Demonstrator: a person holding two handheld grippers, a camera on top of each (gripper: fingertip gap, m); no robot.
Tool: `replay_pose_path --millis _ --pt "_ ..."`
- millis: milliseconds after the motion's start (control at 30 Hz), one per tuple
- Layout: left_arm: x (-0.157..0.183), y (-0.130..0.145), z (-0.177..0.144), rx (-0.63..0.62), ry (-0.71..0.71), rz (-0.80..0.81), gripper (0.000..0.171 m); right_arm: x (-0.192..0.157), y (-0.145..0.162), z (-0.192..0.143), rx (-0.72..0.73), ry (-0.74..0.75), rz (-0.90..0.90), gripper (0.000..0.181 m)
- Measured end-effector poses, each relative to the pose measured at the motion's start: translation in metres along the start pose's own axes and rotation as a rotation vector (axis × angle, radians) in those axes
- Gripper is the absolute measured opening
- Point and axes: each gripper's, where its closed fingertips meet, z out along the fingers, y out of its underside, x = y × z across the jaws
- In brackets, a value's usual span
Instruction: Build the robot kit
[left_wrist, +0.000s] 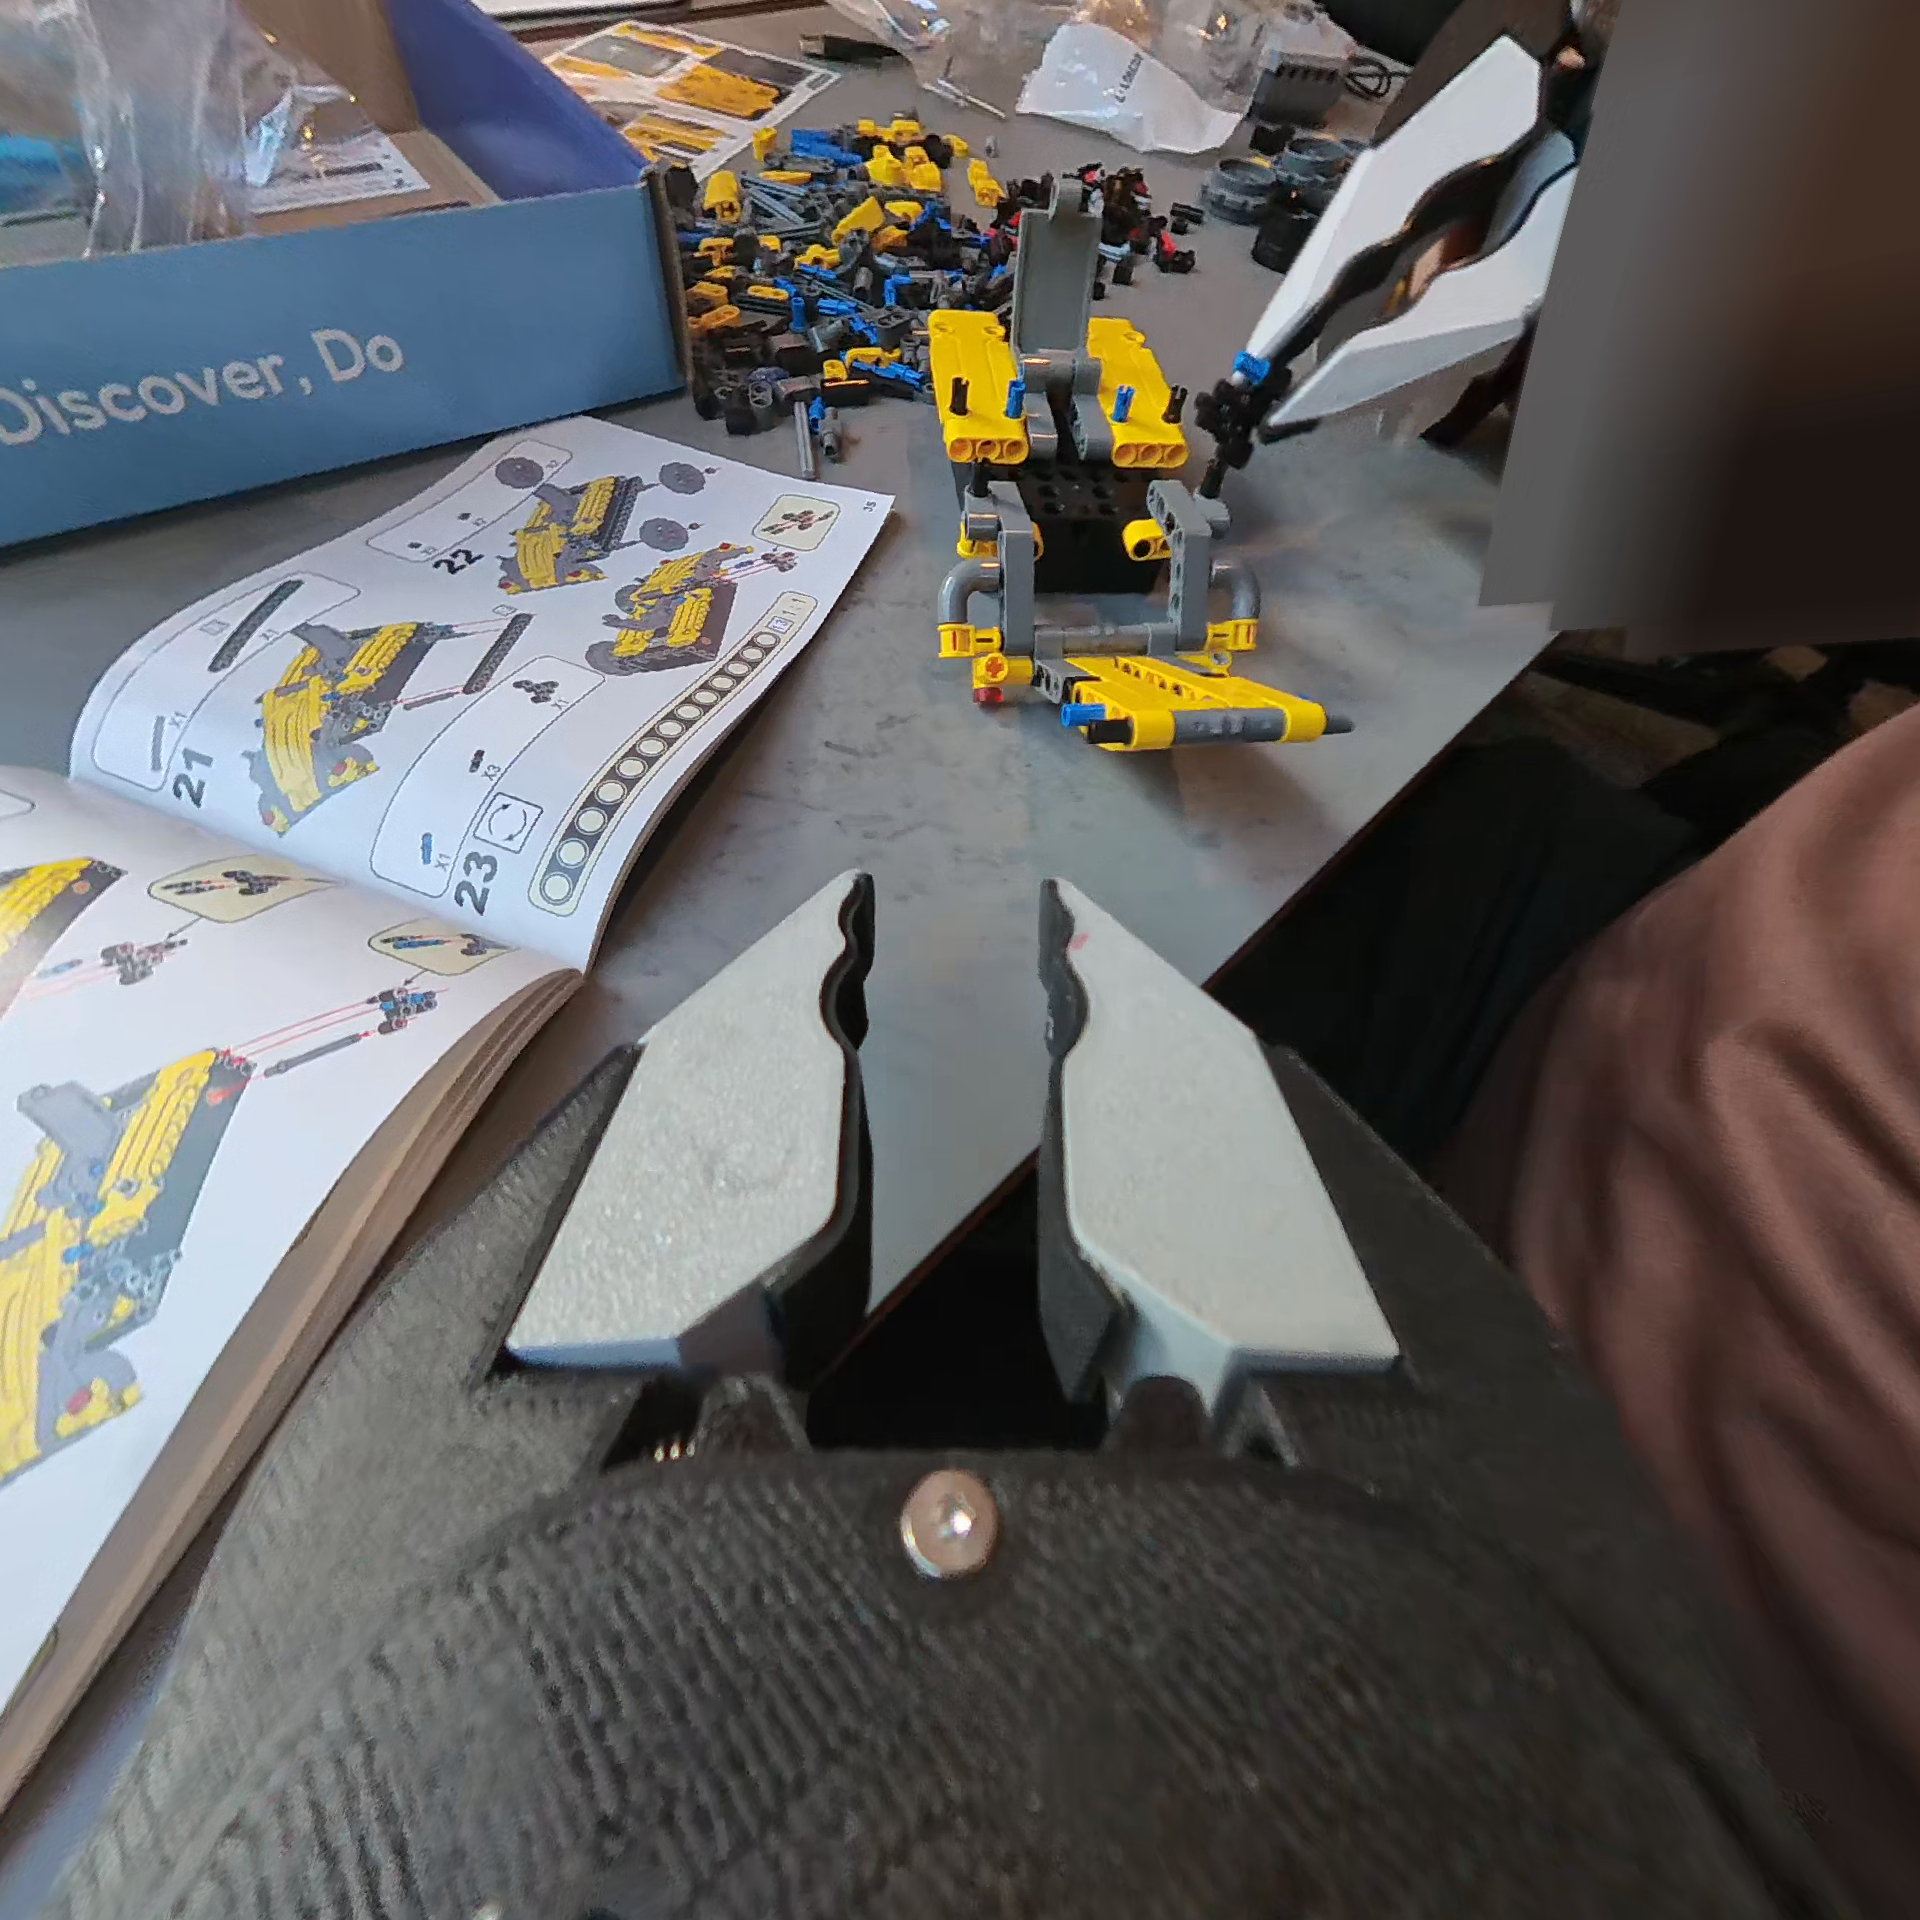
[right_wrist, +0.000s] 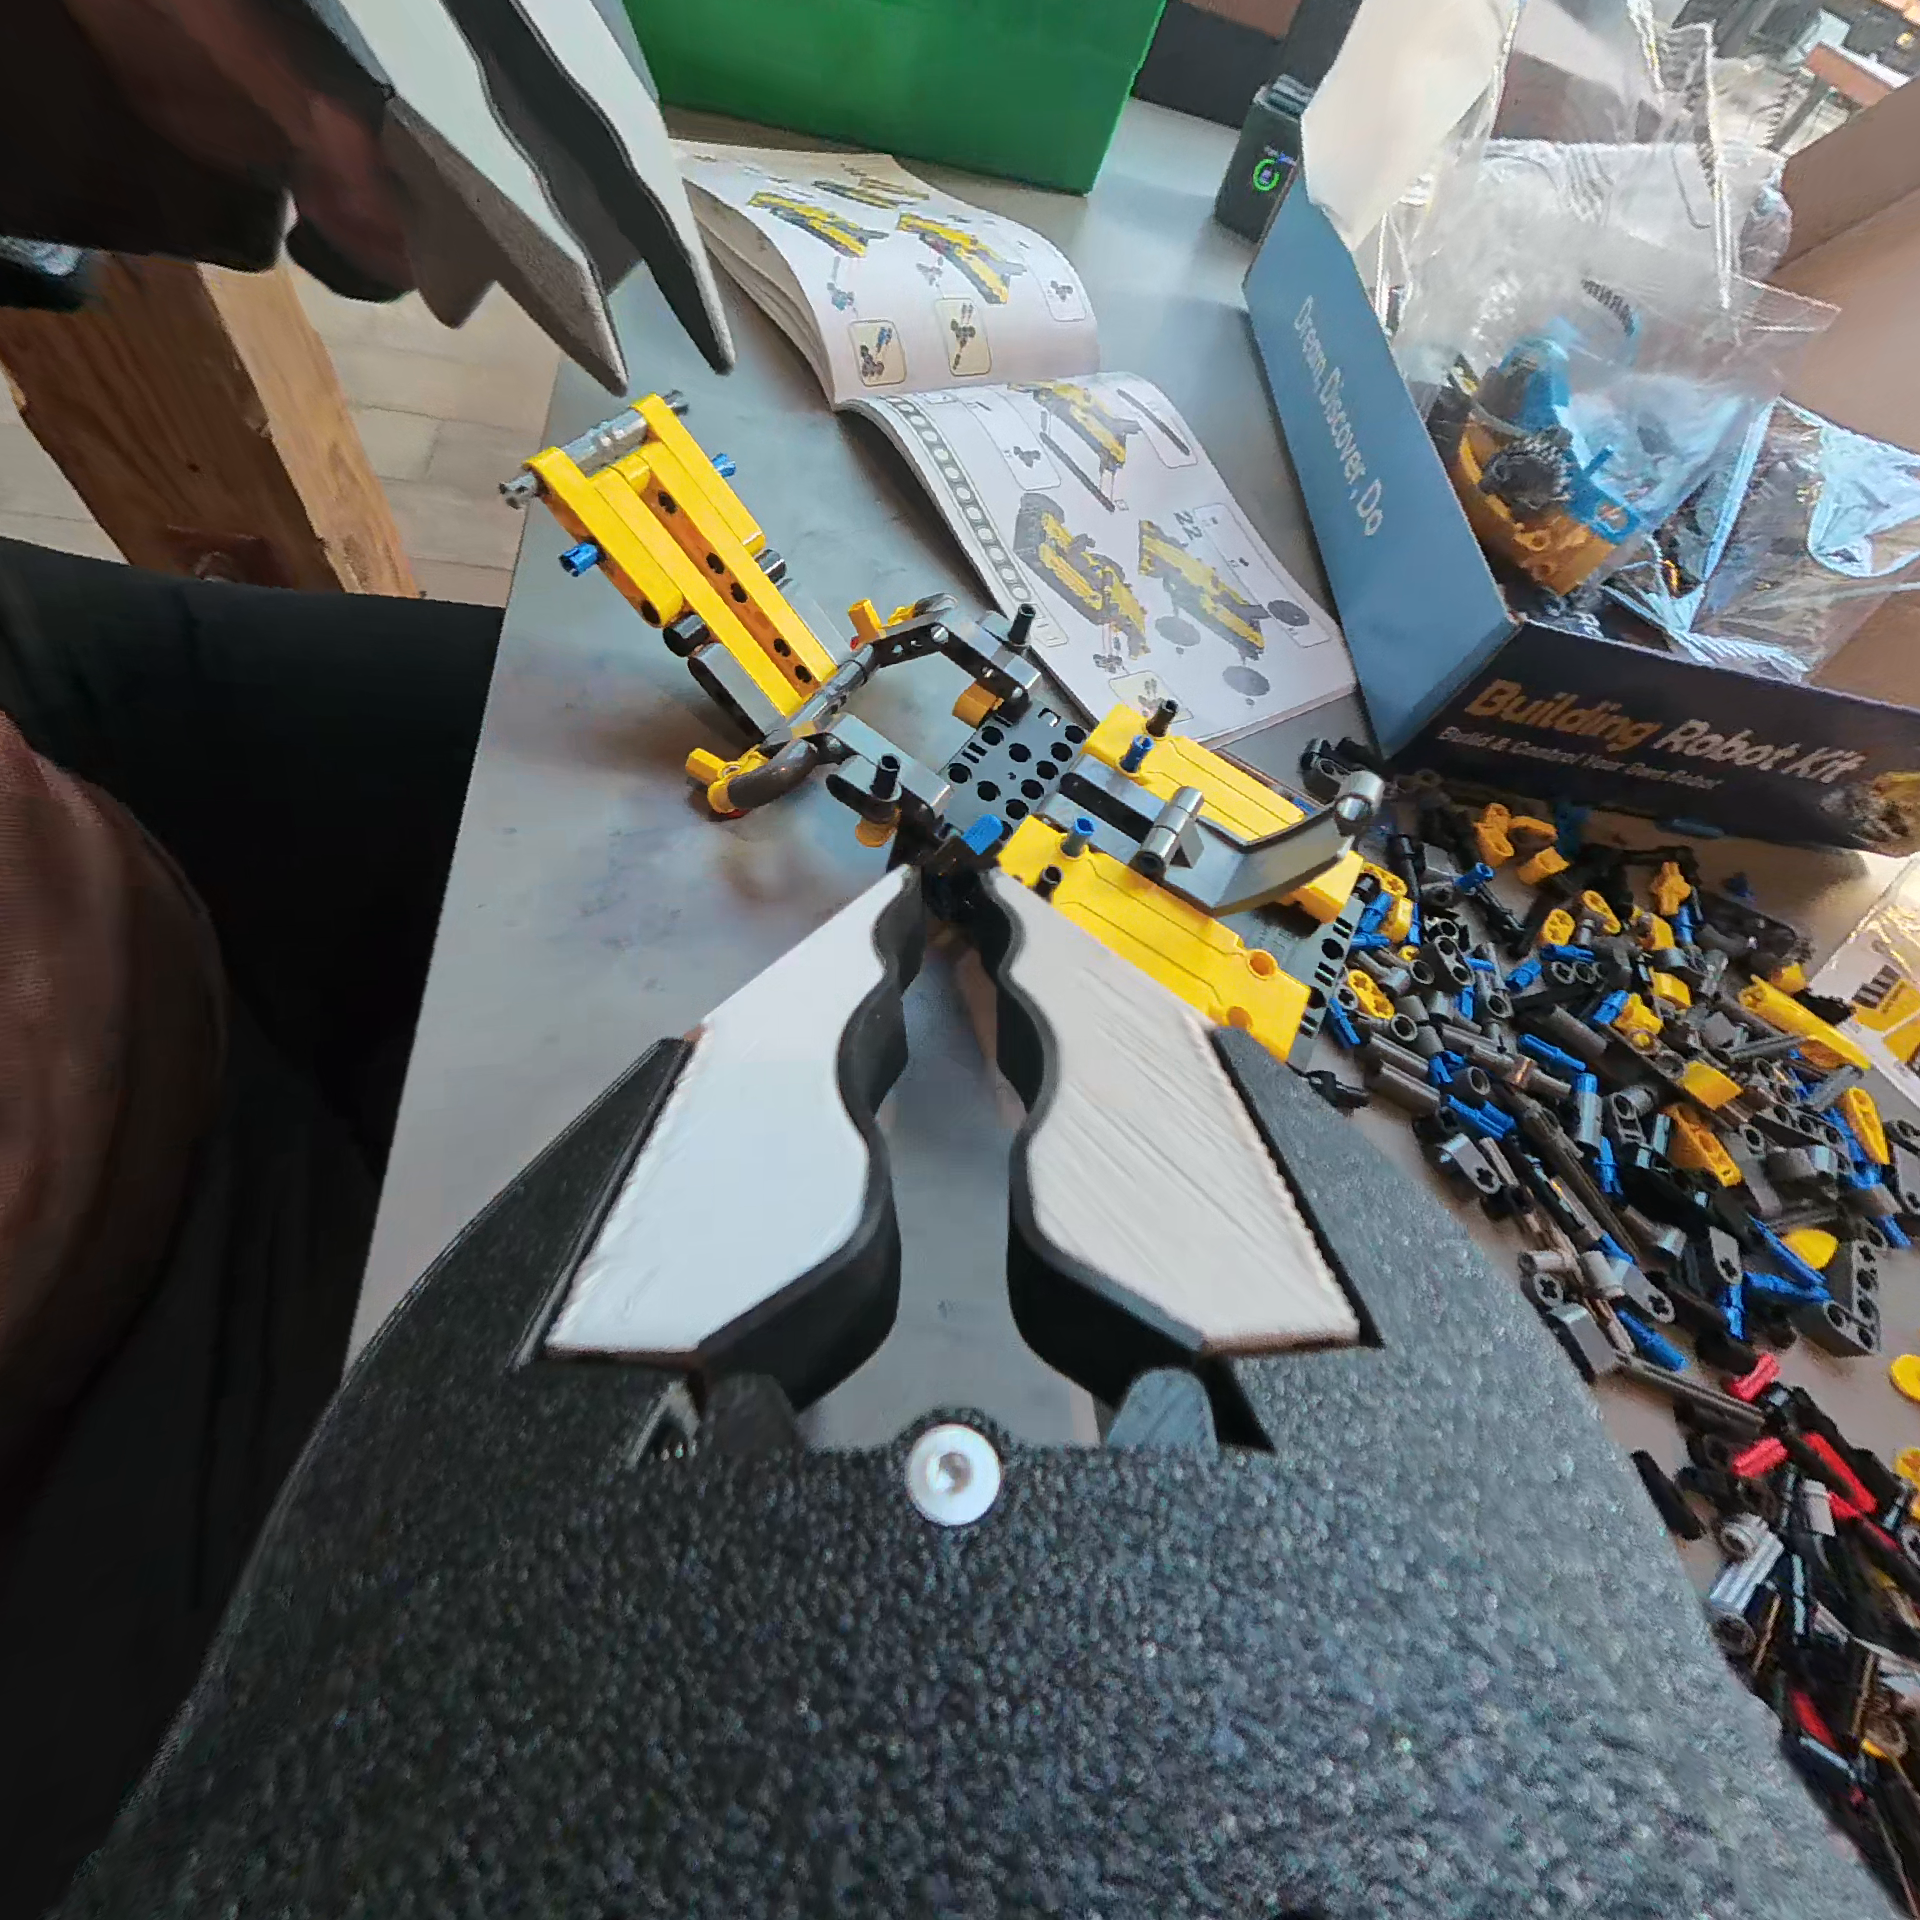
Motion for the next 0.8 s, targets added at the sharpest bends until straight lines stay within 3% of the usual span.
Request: replay_pose_path --millis 400,800 --pt "0.0 0.01 0.008 0.05 0.059 0.153 0.027 0.007 0.004 0.004 -0.031 0.012 0.055 0.006" --pt "-0.002 0.006 0.005 0.097 0.09 0.112 0.024 0.009 0.003 0.005 -0.032 0.036 0.073 0.004"
